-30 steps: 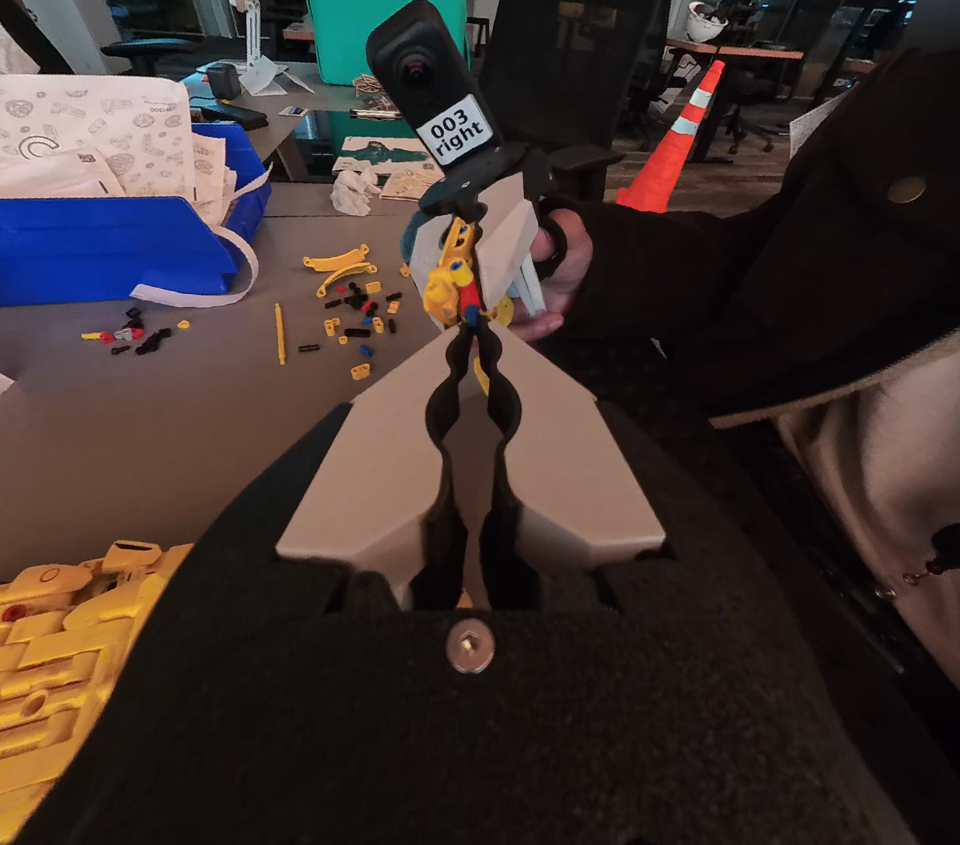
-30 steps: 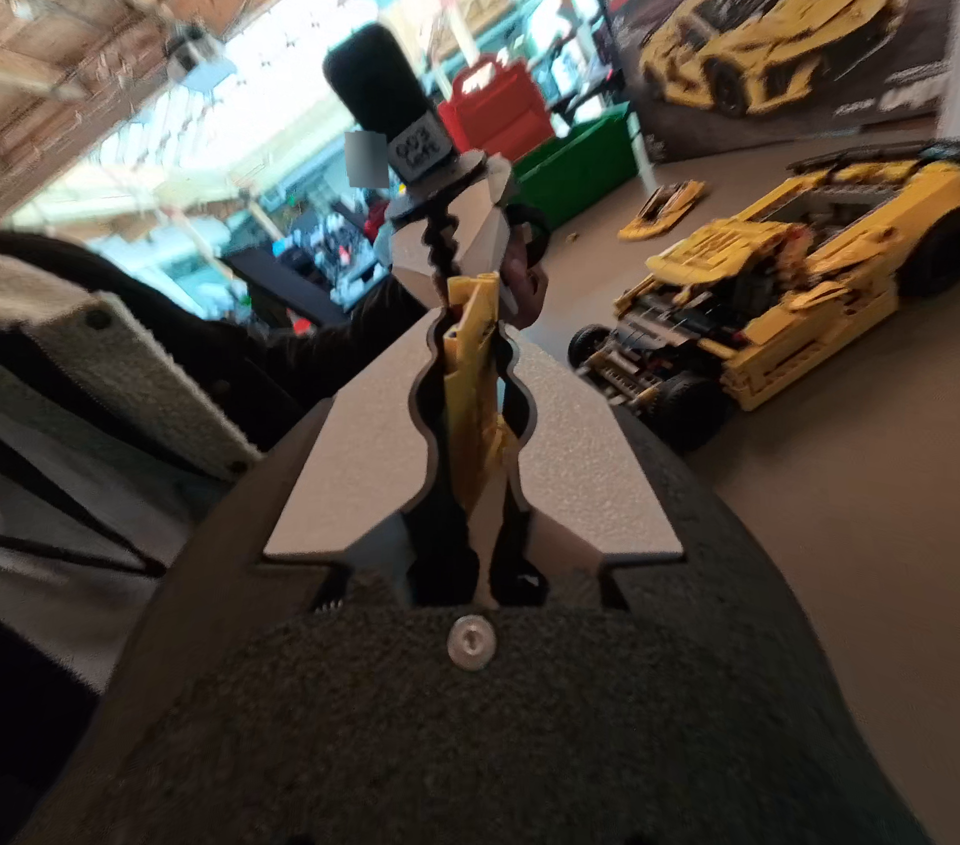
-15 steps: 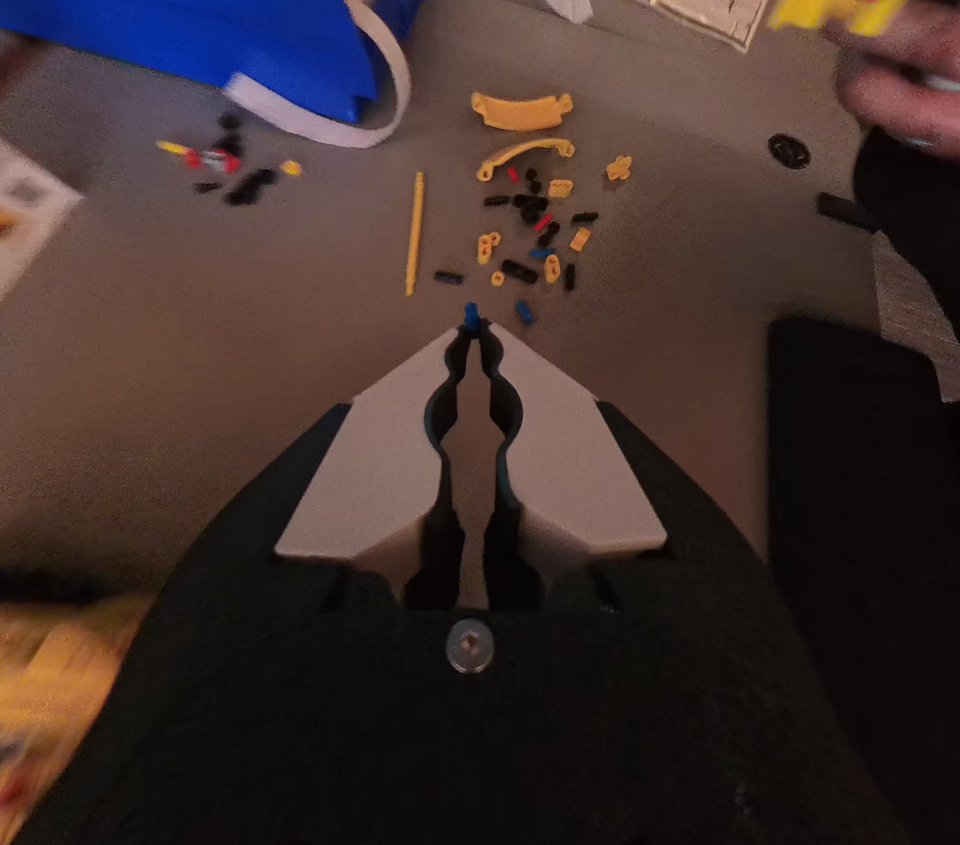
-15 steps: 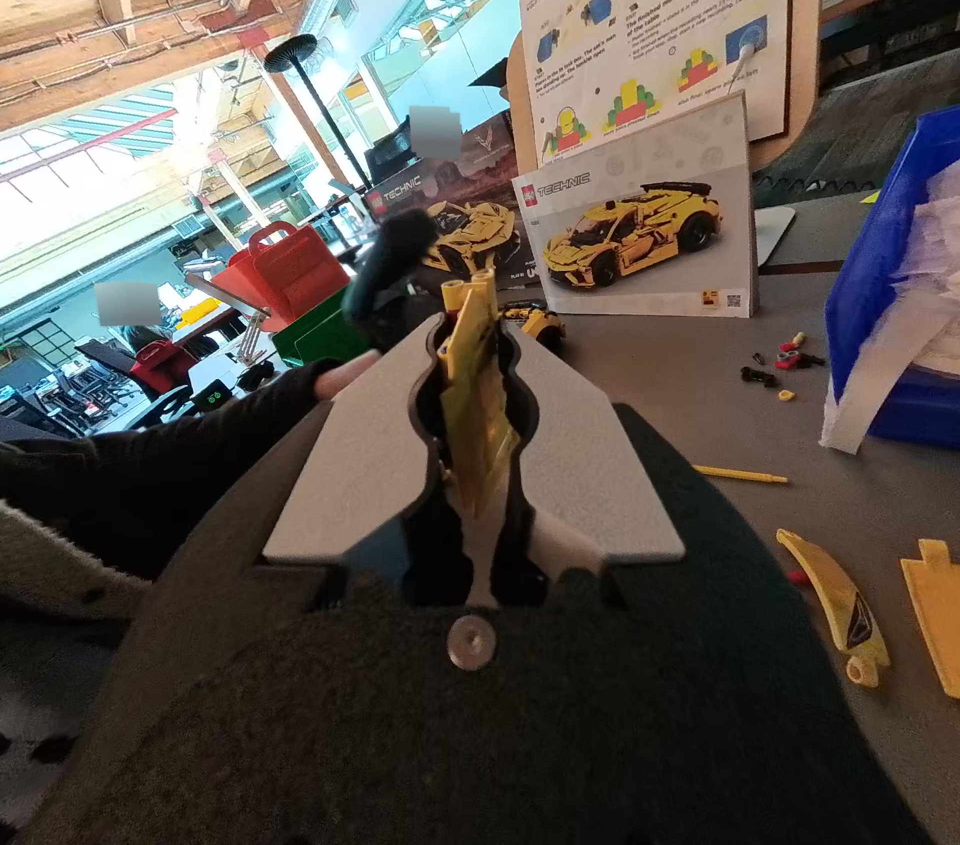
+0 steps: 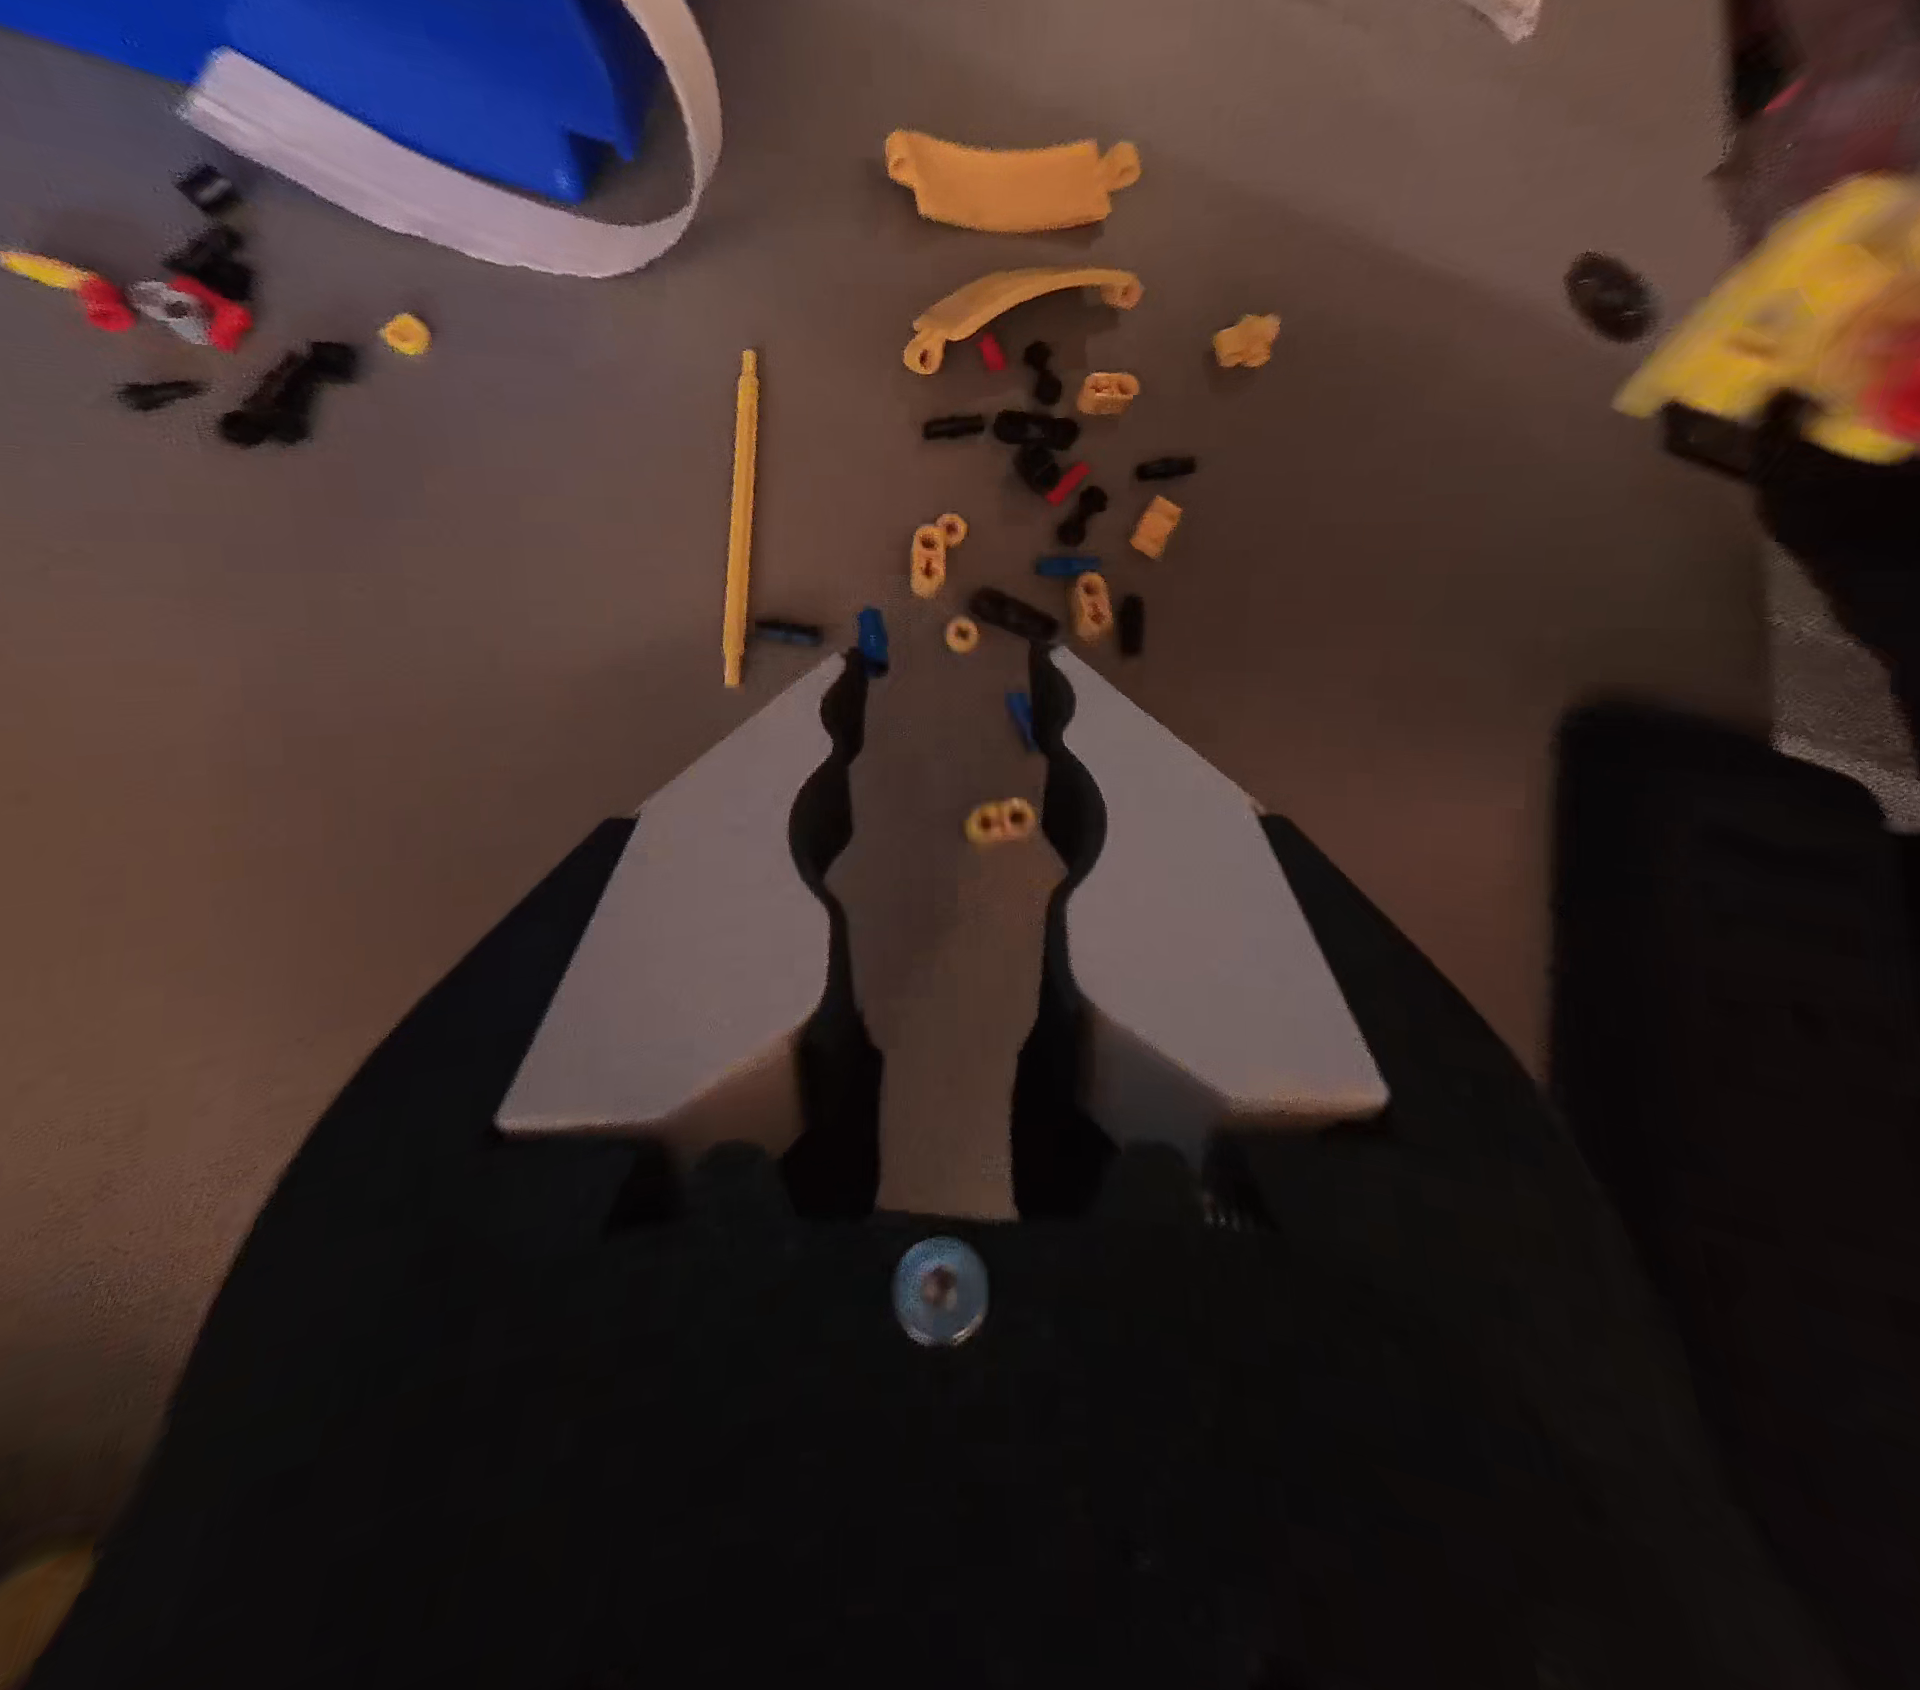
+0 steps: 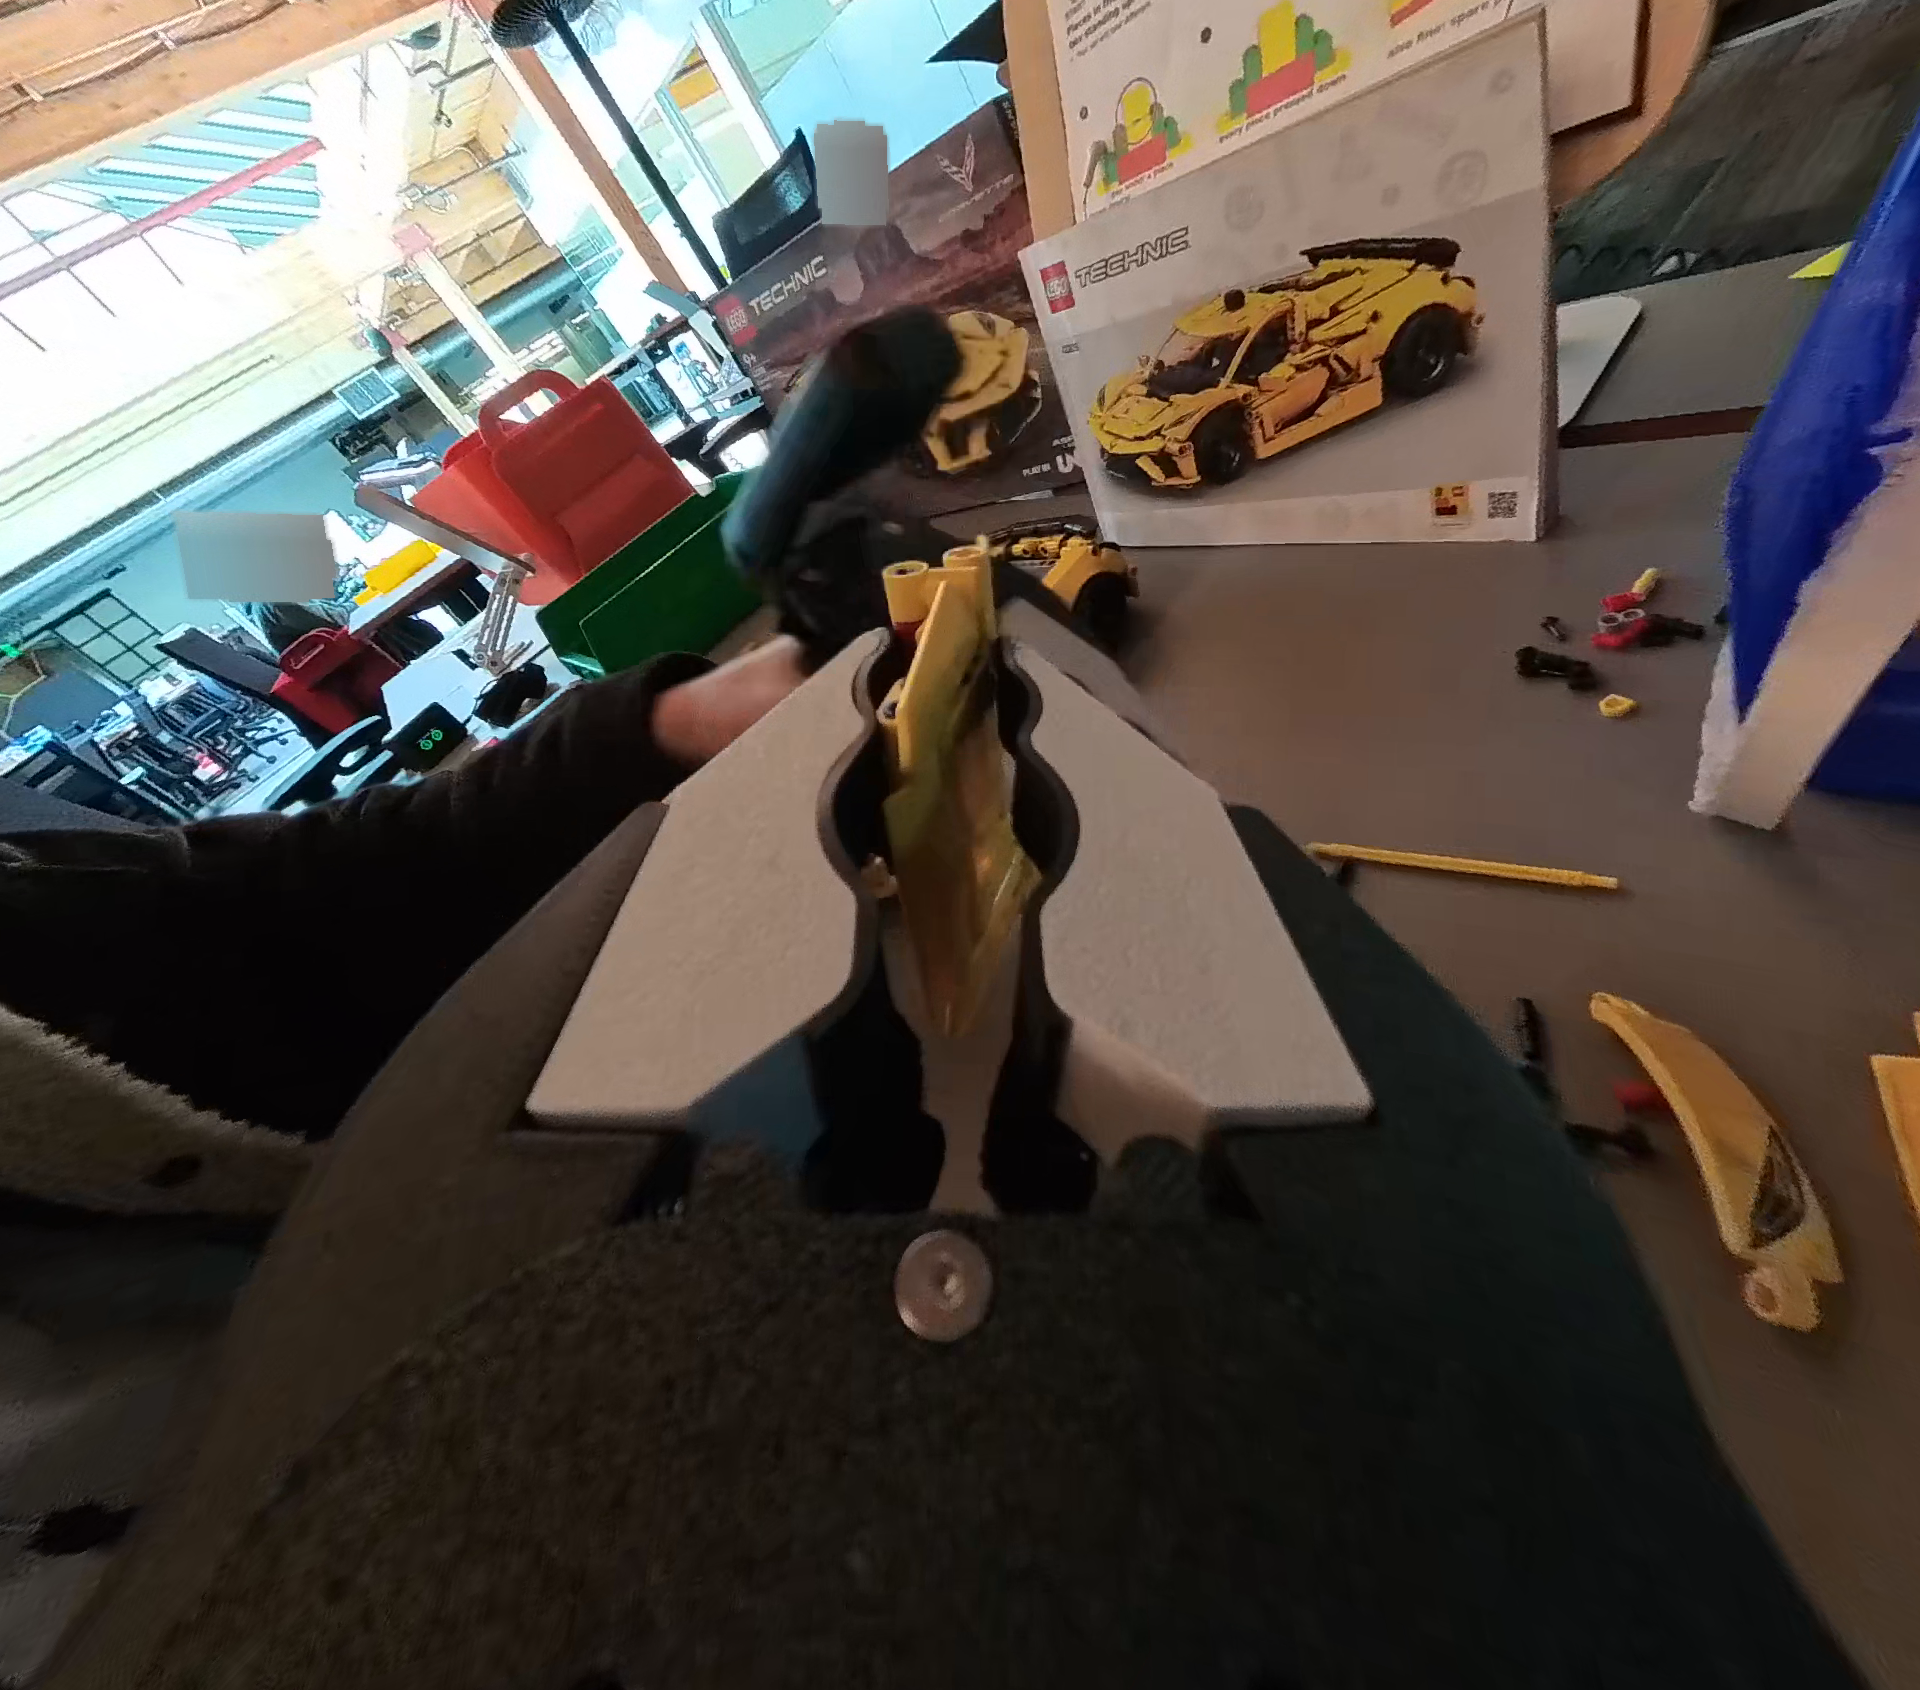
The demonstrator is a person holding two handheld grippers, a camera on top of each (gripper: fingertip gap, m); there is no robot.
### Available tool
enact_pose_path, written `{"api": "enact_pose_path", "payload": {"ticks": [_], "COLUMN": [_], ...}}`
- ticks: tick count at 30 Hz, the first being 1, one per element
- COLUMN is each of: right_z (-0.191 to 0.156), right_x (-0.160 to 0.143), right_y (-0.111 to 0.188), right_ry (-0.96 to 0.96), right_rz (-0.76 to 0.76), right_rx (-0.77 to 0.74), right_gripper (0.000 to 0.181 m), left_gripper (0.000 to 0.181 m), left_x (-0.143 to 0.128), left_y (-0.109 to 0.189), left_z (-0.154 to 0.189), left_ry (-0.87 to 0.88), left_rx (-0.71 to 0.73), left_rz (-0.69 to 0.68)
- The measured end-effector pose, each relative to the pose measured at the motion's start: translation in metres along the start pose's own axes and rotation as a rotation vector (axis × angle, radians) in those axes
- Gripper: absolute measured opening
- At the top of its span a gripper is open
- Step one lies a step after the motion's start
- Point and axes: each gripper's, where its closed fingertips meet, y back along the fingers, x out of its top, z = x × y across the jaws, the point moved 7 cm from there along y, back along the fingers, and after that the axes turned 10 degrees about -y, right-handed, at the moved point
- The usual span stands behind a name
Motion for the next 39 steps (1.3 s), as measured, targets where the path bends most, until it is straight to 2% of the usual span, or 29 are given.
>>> {"api": "enact_pose_path", "payload": {"ticks": [3, 6, 8, 12, 13, 14, 15, 17, 19, 22, 24, 27, 30, 34, 37, 39], "right_z": [-0.009, -0.037, -0.058, -0.087, -0.093, -0.098, -0.1, -0.098, -0.091, -0.078, -0.069, -0.063, -0.063, -0.064, -0.068, -0.081], "right_x": [-0.012, -0.034, -0.05, -0.067, -0.067, -0.066, -0.065, -0.064, -0.059, -0.061, -0.071, -0.081, -0.079, -0.076, -0.089, -0.11], "right_y": [-0.021, -0.068, -0.104, -0.171, -0.185, -0.198, -0.211, -0.234, -0.251, -0.26, -0.257, -0.248, -0.243, -0.241, -0.24, -0.239], "right_ry": [-0.012, -0.094, -0.158, -0.213, -0.207, -0.189, -0.153, -0.032, 0.061, 0.138, 0.186, 0.354, 0.407, 0.333, 0.326, 0.441], "right_rz": [-0.03, -0.042, -0.044, -0.088, -0.106, -0.129, -0.156, -0.235, -0.241, -0.238, -0.202, -0.194, -0.195, -0.209, -0.355, -0.513], "right_rx": [0.03, 0.173, 0.286, 0.429, 0.456, 0.478, 0.478, 0.455, 0.451, 0.411, 0.353, 0.241, 0.227, 0.242, 0.28, 0.323], "right_gripper": [0.016, 0.016, 0.016, 0.016, 0.016, 0.015, 0.015, 0.016, 0.024, 0.03, 0.032, 0.033, 0.031, 0.03, 0.02, 0.026], "left_gripper": [0.031, 0.037, 0.041, 0.044, 0.037, 0.019, 0.018, 0.018, 0.017, 0.016, 0.017, 0.017, 0.017, 0.017, 0.017, 0.017], "left_x": [-0.013, -0.03, -0.043, -0.07, -0.077, -0.084, -0.091, -0.108, -0.124, -0.141, -0.143, -0.137, -0.139, -0.138, -0.144, -0.151], "left_y": [0.057, 0.112, 0.14, 0.176, 0.185, 0.196, 0.205, 0.219, 0.229, 0.239, 0.245, 0.25, 0.243, 0.24, 0.246, 0.255], "left_z": [0.023, 0.051, 0.059, 0.05, 0.045, 0.04, 0.033, 0.019, 0.006, -0.012, -0.016, -0.01, -0.009, -0.008, -0.017, -0.029], "left_ry": [-0.055, -0.069, -0.023, 0.106, 0.131, 0.152, 0.175, 0.191, 0.169, 0.051, -0.066, -0.15, -0.108, 0.025, 0.084, 0.107], "left_rx": [-0.078, -0.163, -0.182, -0.178, -0.178, -0.183, -0.174, -0.104, 0.015, 0.266, 0.452, 0.56, 0.482, 0.293, 0.321, 0.398], "left_rz": [0.18, 0.475, 0.601, 0.686, 0.71, 0.743, 0.766, 0.755, 0.727, 0.578, 0.493, 0.468, 0.471, 0.625, 0.656, 0.648]}}
